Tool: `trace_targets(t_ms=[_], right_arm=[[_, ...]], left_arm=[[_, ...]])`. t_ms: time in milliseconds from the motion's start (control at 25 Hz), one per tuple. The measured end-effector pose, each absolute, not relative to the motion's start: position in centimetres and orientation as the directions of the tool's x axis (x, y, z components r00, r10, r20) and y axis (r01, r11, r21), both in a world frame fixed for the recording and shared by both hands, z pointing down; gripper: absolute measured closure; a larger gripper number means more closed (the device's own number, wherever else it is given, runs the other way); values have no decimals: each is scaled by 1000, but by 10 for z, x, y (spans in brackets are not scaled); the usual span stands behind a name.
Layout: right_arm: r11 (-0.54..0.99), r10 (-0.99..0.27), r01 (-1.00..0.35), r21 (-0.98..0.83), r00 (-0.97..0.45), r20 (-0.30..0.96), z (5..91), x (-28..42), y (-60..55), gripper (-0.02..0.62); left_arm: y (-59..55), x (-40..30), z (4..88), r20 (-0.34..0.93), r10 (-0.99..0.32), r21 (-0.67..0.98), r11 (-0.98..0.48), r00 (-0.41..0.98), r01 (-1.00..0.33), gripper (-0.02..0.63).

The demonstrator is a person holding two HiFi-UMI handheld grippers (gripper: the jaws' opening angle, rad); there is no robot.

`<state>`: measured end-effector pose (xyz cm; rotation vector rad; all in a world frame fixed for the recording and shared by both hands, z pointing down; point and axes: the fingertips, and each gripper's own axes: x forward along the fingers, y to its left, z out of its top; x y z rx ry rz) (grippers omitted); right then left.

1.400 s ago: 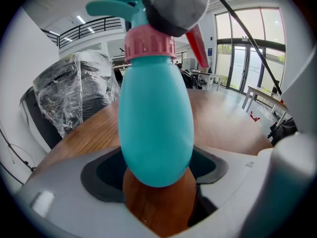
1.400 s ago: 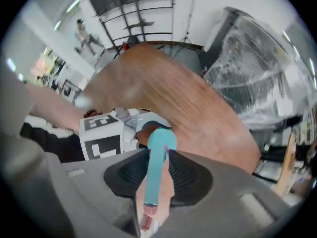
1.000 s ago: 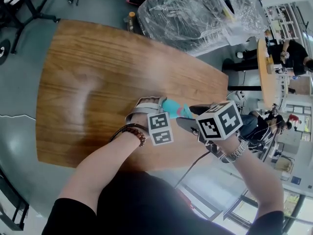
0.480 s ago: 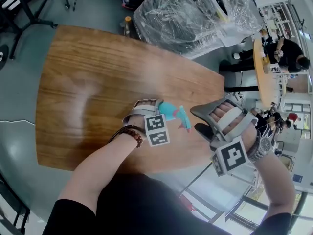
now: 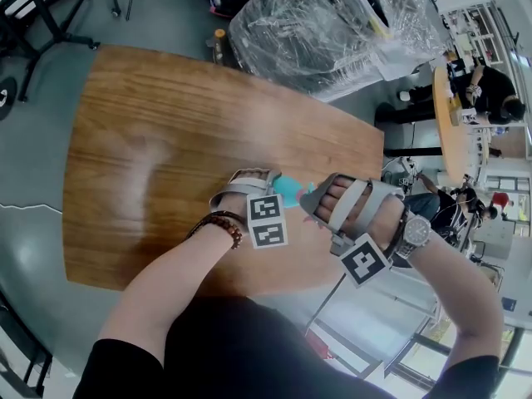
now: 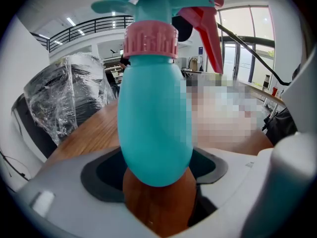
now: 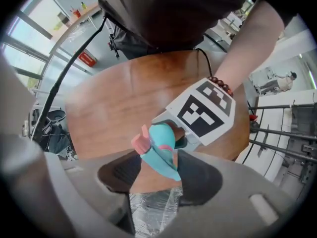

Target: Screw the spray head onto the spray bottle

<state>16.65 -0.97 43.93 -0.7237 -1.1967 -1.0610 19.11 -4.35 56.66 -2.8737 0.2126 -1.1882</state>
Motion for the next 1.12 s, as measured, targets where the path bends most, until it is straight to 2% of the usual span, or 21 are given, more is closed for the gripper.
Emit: trace_targets(t_ms=[240,320,360,440,520,600,680,760,800,880,1120], right_arm=[[388,-252,920,63,40,967,455,167,-15,382],[420,-242,903,86,20,970,457,161,-15,447],[460,-232,881,109,1,973,457,156,-15,471],[554,-220,820,145,-25,975,456,145,-18,472],[668,-201,733,126,15,979,455,147,-25,472],[841,-136,533,89,49,990,454,151,-30,472],[972,-64,226,56,31,997,456,152,-37,472],[999,-7,-40,7,2,1000,457,153,-41,472],[994,4,-112,-4,-2,1000,458,154,-42,471],[989,-2,-146,2,2,1000,458,153,-41,471],[1000,-29,-8,29,-11,1000,458,152,-39,472]], left_arm=[[-43,191,566,701,-134,-78,-991,701,-111,201],[-43,191,566,701,-133,-78,-991,701,-110,201],[-43,191,566,701,-134,-78,-991,701,-111,202],[-43,191,566,700,-136,-77,-990,701,-115,202],[-43,190,566,699,-137,-74,-990,702,-120,202],[-43,190,566,698,-139,-71,-990,702,-125,202],[-43,190,566,698,-141,-69,-989,703,-129,202],[-43,191,566,696,-139,-64,-989,704,-131,201],[-43,191,566,696,-136,-60,-989,706,-132,202],[-42,191,567,693,-132,-52,-990,709,-133,202],[-42,191,567,675,-133,-46,-989,726,-138,201]])
